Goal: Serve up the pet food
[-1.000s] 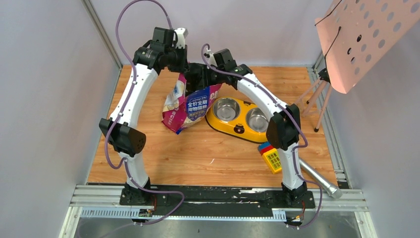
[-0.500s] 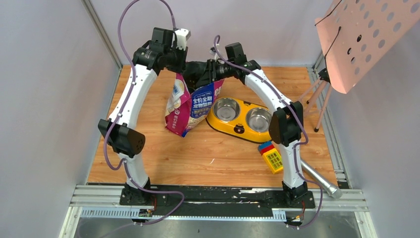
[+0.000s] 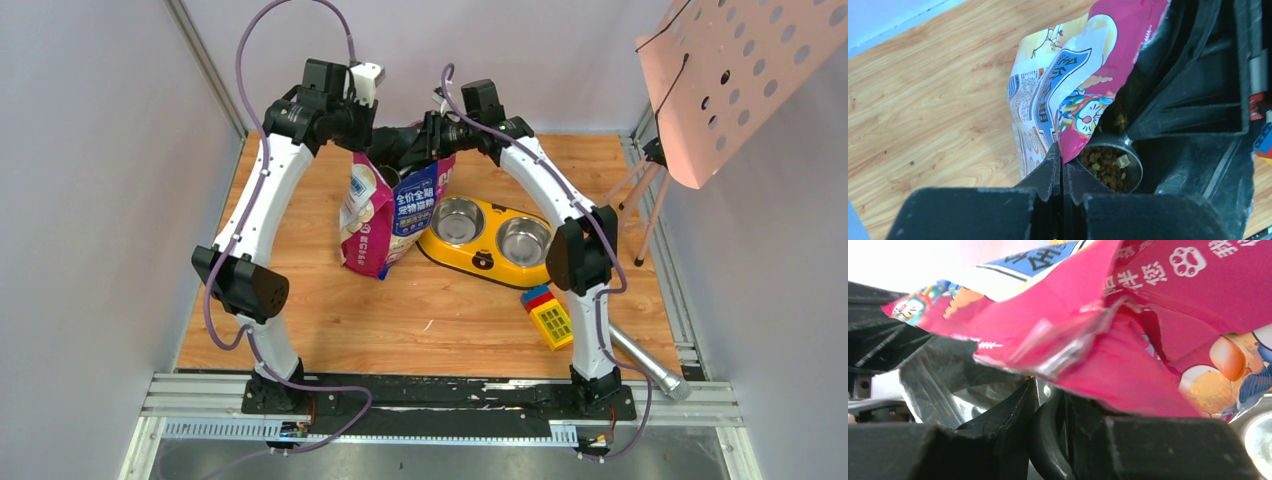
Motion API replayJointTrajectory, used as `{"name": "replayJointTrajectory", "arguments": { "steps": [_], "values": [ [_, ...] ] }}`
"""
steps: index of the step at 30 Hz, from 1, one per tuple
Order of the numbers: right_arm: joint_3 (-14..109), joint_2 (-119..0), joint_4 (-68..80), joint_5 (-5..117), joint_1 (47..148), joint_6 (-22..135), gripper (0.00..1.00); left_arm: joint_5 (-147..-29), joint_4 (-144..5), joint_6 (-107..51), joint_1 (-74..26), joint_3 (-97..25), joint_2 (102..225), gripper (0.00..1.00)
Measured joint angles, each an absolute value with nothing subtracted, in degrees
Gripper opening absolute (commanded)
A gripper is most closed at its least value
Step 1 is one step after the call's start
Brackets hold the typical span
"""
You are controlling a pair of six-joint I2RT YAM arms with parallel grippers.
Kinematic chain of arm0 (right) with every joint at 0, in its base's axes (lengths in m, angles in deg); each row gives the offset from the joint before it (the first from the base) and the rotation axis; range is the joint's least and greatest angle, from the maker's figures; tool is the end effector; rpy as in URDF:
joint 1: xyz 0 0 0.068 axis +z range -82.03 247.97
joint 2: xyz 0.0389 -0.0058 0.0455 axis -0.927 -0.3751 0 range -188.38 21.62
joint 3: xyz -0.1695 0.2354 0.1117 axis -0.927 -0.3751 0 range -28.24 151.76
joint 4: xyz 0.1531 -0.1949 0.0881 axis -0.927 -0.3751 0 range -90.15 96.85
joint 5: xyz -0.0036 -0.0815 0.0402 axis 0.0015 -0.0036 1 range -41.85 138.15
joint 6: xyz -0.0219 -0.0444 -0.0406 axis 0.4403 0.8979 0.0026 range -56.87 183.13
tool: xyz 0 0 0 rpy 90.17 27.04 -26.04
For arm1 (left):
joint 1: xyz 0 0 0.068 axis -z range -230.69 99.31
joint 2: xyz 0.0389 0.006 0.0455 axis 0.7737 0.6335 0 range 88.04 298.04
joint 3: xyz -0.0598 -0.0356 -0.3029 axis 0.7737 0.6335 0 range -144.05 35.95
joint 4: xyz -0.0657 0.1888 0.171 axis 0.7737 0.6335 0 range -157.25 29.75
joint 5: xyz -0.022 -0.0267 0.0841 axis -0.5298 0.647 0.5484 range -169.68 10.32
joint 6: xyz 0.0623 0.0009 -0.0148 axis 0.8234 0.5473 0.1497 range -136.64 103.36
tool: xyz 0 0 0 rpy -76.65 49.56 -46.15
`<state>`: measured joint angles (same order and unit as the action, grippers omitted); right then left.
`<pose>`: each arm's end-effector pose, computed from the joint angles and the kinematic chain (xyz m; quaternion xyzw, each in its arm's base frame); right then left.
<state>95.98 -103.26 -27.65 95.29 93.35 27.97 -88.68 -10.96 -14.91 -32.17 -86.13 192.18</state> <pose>0.4622 0.2595 0.3573 -0.1142 0.8263 0.5193 0.1856 0.3831 -0.1366 0.4642 0.1914 0.8773 -0.1332 0.4194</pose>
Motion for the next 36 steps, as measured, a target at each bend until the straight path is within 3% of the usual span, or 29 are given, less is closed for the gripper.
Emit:
{"name": "replayJointTrajectory", "arguments": {
  "steps": [13,27,36],
  "values": [
    [102.3,-98.8,-33.7,81.3,94.2,25.5,0.00,-91.4,-8.4,-15.5,-33.9,-85.7,191.2,0.00],
    [98.8,-98.6,-29.9,96.9,86.9,17.9,0.00,-86.6,-7.4,-7.1,-33.9,-85.3,190.5,0.00],
    [99.0,-98.6,-28.2,95.7,85.2,14.5,0.00,-84.9,-6.9,-3.9,-33.8,-85.3,190.5,0.00]
  ]
}}
